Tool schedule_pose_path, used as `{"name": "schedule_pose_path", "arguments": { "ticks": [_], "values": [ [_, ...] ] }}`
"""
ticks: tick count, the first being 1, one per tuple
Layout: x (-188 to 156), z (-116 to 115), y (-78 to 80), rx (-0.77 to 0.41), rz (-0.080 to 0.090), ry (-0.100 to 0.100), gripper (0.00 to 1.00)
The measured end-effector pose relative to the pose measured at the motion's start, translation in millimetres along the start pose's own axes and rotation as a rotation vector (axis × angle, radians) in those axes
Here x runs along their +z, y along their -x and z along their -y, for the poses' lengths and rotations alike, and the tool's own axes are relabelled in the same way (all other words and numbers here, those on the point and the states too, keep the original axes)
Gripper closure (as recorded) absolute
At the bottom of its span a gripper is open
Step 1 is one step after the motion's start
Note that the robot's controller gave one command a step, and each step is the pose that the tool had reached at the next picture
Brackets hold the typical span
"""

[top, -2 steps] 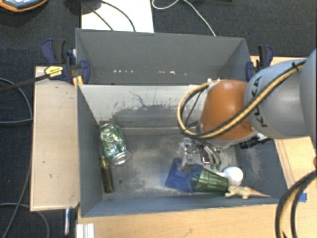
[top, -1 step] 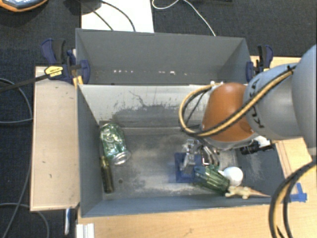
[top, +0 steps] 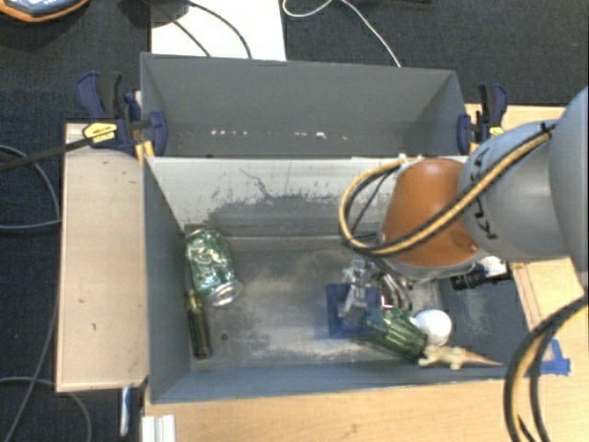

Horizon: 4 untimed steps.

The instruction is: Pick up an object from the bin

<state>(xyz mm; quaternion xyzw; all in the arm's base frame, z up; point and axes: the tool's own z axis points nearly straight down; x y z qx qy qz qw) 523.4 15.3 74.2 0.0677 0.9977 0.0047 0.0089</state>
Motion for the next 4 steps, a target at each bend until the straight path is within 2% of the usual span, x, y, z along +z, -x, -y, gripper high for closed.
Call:
{"name": "schedule_pose_path", "arguments": {
  "ticks": [1,2,3,4],
  "values": [
    [-77.4,6.1,8.1,-0.013,-0.001,-0.002,1.00],
    [-159.5,0.8,33.6,0.002,0.013,0.003,1.00],
    [-66.8,1.6,29.3,-0.128,0.000,-0.002,1.00],
    [-74.5,-6.8,18.3,0.022,0.014,0.004,1.00]
  ]
}}
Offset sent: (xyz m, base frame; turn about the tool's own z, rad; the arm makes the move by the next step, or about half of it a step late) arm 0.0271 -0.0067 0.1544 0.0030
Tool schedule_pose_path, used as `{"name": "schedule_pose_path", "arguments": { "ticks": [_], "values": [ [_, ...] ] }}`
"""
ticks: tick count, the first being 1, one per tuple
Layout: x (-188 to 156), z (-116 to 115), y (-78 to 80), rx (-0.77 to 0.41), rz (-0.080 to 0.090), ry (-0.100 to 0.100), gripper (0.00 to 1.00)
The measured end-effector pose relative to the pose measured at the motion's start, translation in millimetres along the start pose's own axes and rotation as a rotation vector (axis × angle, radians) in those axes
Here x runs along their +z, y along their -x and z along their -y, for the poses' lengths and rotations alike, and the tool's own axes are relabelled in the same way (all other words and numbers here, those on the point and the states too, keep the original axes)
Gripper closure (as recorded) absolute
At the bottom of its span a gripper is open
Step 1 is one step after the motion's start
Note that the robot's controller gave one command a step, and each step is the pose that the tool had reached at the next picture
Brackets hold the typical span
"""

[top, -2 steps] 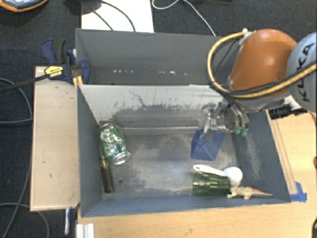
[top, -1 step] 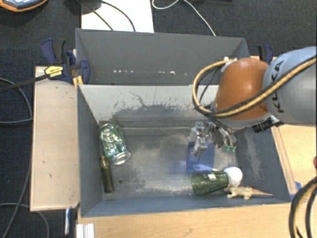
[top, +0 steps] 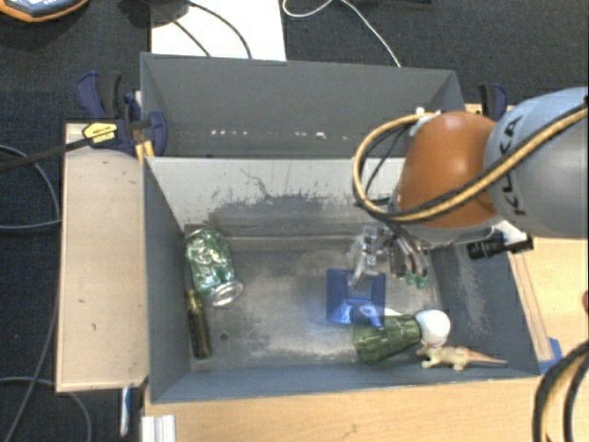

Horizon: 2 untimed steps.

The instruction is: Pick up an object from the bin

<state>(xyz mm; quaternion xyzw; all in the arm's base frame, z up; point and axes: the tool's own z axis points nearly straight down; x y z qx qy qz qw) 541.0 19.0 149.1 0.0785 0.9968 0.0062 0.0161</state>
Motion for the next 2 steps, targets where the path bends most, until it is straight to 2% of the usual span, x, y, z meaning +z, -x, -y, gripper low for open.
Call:
{"name": "schedule_pose_path", "arguments": {
  "ticks": [1,2],
  "values": [
    [-91.3,13.4,4.3,-0.063,-0.012,-0.004,1.00],
    [-34.2,11.2,15.1,-0.085,0.002,-0.001,1.00]
  ]
}}
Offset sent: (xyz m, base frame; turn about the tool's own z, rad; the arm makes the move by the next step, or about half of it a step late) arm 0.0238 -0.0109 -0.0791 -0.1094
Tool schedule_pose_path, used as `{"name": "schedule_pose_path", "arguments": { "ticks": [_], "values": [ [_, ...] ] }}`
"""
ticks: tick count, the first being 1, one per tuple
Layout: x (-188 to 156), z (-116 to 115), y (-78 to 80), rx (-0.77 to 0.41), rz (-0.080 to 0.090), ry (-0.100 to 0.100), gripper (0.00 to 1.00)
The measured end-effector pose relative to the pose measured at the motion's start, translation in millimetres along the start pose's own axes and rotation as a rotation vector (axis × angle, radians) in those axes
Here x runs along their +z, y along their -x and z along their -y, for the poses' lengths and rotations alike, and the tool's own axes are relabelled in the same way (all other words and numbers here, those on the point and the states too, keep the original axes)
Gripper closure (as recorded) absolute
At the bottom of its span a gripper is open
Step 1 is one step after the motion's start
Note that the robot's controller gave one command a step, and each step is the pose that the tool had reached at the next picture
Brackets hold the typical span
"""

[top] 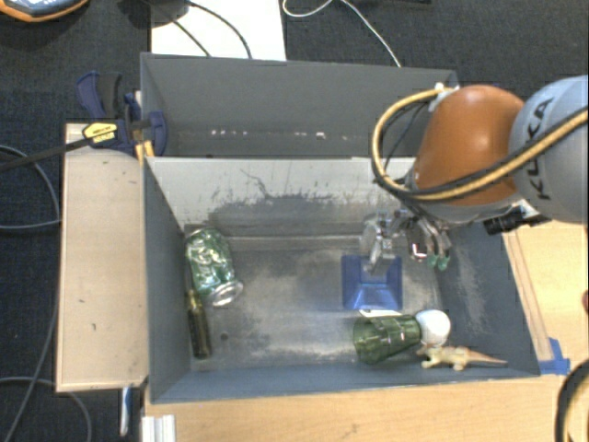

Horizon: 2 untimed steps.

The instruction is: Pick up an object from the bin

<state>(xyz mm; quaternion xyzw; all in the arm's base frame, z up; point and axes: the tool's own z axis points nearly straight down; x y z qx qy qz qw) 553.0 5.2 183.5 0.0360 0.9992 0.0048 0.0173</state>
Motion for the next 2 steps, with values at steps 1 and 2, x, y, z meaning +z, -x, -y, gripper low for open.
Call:
{"name": "schedule_pose_path", "arguments": {
  "ticks": [1,2],
  "values": [
    [48.8,-74.3,14.3,0.150,-0.011,0.001,1.00],
    [57.7,-12.9,29.8,0.255,0.001,0.001,1.00]
  ]
}}
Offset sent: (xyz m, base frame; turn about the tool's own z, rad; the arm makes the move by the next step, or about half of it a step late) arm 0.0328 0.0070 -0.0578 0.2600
